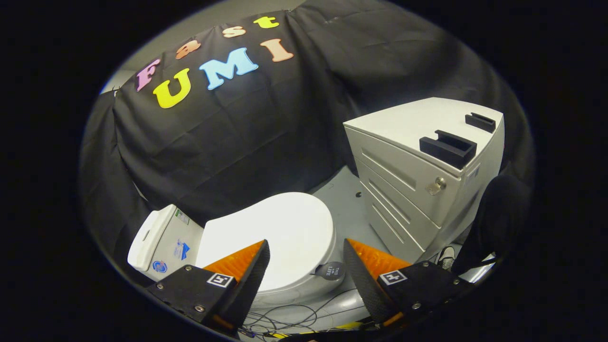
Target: Open the toilet lid.
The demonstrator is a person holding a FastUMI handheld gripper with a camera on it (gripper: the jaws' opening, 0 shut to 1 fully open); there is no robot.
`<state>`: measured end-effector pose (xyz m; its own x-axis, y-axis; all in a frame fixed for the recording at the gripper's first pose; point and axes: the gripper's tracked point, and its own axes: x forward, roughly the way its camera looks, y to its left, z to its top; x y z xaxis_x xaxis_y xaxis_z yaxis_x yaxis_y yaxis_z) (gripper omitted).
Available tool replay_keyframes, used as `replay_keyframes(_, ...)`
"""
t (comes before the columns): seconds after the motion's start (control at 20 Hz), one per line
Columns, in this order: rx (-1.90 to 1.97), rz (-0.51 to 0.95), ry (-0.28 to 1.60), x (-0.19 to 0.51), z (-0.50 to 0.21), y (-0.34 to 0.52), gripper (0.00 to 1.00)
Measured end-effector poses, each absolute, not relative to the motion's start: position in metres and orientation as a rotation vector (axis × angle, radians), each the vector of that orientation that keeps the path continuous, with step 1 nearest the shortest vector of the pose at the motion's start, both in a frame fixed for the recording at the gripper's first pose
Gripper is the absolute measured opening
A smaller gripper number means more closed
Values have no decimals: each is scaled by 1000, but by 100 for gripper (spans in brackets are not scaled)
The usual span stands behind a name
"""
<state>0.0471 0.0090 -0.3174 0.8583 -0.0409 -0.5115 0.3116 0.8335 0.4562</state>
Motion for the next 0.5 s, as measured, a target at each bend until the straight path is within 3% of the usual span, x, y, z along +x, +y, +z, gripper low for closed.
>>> replay_keyframes(0.5, 594, -252, 657, 32, -384, 6, 94)
